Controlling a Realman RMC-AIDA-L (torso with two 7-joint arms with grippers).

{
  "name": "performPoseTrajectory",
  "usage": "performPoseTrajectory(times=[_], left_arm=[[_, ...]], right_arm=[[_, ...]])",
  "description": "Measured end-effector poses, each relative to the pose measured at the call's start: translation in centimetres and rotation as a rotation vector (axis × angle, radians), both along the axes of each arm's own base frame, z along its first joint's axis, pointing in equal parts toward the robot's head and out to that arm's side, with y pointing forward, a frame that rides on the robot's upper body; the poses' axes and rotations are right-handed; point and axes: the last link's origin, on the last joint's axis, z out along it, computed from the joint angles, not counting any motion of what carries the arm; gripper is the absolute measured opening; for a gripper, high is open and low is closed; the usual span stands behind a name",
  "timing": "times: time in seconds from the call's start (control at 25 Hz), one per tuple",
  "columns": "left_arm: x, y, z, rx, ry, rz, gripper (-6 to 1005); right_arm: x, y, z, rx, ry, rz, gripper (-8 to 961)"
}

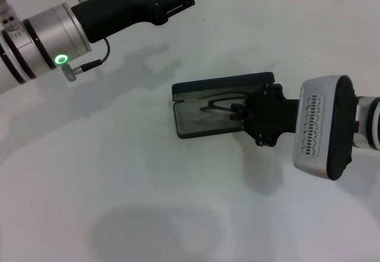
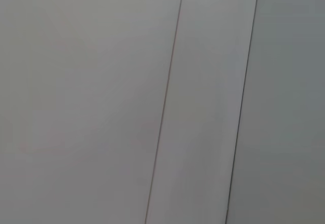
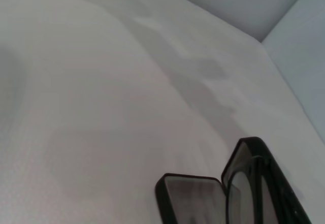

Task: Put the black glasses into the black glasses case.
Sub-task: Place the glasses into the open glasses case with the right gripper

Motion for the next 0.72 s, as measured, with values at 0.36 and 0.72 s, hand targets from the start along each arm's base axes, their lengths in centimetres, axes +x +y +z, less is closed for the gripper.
performPoseTrajectory(times=[0.36,0.72], left_arm=[[0.51,0.22,-0.09,-0.002,-0.001,-0.011,611],[0.59,0.23,-0.13,0.0,-0.002,-0.014,611]], right_arm=[[0.15,0.29,-0.13,0.011,-0.032,0.015,115],[0.36,0.41,-0.42,0.017,-0.043,0.011,116]])
